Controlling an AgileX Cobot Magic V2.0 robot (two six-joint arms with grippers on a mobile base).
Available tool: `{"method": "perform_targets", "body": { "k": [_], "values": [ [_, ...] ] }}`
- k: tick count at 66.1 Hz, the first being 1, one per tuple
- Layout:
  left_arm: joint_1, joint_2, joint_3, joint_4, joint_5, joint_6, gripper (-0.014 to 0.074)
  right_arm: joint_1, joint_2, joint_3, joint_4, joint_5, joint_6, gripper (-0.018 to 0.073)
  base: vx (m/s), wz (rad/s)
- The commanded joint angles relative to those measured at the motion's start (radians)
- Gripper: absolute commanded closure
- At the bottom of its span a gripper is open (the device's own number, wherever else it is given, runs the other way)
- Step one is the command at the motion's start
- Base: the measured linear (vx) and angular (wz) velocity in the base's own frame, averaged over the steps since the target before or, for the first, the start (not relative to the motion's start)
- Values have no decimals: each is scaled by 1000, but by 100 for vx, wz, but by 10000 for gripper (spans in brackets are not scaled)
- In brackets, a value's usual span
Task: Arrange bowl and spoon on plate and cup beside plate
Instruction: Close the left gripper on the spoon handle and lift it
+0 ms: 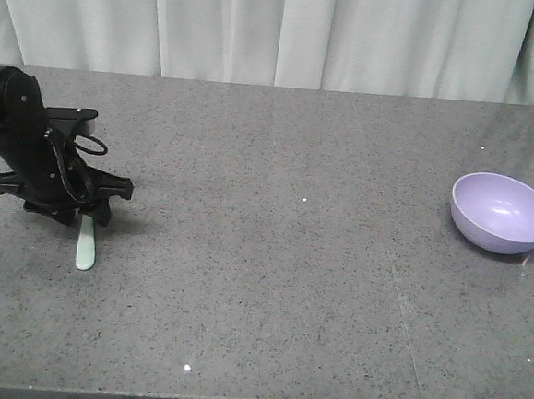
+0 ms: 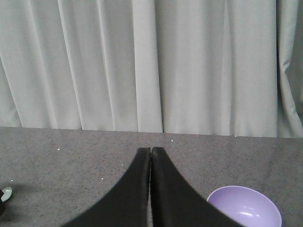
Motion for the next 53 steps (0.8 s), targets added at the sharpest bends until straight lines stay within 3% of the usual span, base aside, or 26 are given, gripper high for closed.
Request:
{"method": "perform_targets", "body": {
  "k": [1,26,34,50,53],
  "values": [
    [-7,32,13,-3,94,-11,220,-4,13,-29,11,-70,-8,561,0,0],
    [-7,69,13,11,178,-12,262,-4,13,-29,12,-70,-8,561,0,0],
    [-7,69,13,29,201,-11,348,-4,13,-29,12,-70,-8,561,0,0],
    [-7,69,13,58,236,12,605,-4,13,-29,12,-70,-8,561,0,0],
    [-7,69,13,58,240,21,605,-4,13,-29,12,-70,-8,561,0,0]
  ]
}}
